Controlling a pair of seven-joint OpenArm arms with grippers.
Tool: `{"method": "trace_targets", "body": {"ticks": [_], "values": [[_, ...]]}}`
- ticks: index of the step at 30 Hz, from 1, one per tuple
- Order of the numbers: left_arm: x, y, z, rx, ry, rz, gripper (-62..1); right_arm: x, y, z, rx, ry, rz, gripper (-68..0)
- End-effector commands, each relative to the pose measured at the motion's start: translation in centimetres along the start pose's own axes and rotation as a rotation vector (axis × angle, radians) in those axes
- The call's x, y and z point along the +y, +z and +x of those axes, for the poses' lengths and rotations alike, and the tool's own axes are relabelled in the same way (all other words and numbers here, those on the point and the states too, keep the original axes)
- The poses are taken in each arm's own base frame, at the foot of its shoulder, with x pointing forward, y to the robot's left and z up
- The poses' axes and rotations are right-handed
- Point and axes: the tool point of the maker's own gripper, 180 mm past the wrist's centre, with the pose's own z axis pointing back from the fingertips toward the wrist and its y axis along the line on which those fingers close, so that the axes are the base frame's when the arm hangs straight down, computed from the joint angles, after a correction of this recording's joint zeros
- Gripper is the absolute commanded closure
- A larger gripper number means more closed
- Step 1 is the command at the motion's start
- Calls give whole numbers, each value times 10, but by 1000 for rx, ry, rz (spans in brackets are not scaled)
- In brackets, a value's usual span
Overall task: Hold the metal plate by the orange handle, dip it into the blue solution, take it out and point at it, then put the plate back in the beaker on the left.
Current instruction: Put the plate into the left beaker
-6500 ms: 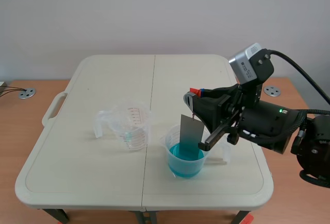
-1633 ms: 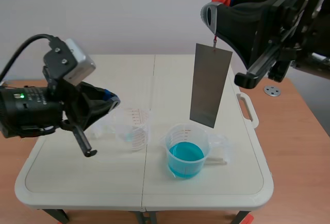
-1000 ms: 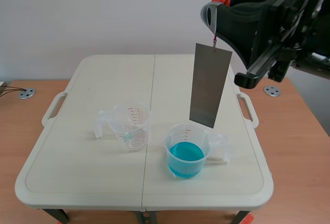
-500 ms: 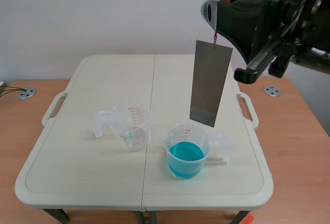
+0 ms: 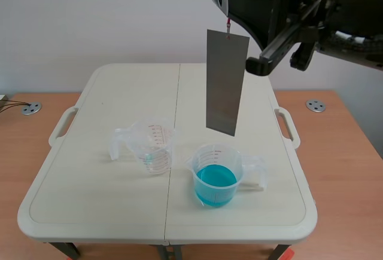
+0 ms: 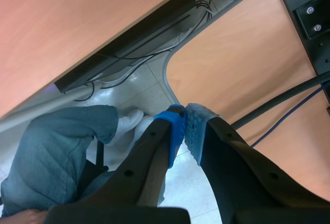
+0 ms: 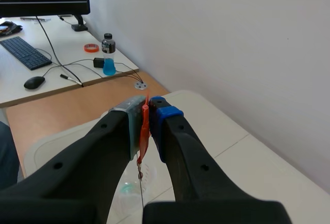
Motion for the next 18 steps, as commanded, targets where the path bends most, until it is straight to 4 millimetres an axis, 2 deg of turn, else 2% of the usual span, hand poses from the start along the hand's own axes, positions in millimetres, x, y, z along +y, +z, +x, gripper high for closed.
{"method": "trace_targets", "body": {"ticks": [1, 9, 18], "values": [[-1, -1, 7, -26, 2, -4, -17, -2, -4, 16, -52, 17, 0, -13], [-2, -1, 7, -27, 3, -7, -17, -2, -23, 30, -93, 2, -2, -13], [-2, -1, 7, -26, 2, -8, -17, -4, -52, 28, -110, -49, 26, -13]]}}
